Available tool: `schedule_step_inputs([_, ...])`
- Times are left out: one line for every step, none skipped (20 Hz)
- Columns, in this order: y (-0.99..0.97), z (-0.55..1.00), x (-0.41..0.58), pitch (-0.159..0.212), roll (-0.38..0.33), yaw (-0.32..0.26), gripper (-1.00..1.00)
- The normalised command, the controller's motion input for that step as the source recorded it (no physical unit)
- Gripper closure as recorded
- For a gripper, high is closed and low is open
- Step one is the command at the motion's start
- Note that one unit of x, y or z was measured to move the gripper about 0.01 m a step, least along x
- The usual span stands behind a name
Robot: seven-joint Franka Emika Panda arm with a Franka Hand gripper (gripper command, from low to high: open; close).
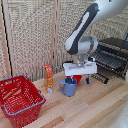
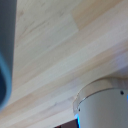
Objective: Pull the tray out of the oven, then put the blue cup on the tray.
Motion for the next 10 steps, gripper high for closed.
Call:
schedule_step_inputs([0.0, -0.25, 0.126, 0.0, -0.024, 0.047, -1.0])
schedule_step_inputs([0.0, -0.15, 0.0, 0.0, 0.0, 0.059, -1.0])
schedule_step_inputs([0.09, -0.14, 0.0, 0.031, 0.0, 0.064, -1.0])
schedule_step_inputs([0.05, 0.0, -0.091, 0.0, 0.0, 0.016, 1.0])
schedule_step_inputs([0.05, 0.0, -0.197, -0.04, 0.0, 0.01, 1.0])
schedule_step_inputs([0.0, 0.0, -0.134, -0.034, 0.0, 0.005, 1.0])
schedule_step_inputs([-0.04, 0.0, 0.0, 0.0, 0.0, 0.05, 1.0])
schedule_step_inputs([0.0, 0.0, 0.0, 0.0, 0.0, 0.089, 1.0])
schedule_step_inputs([0.0, 0.0, 0.0, 0.0, 0.0, 0.085, 1.0])
schedule_step_inputs([0.0, 0.0, 0.0, 0.0, 0.0, 0.069, 1.0])
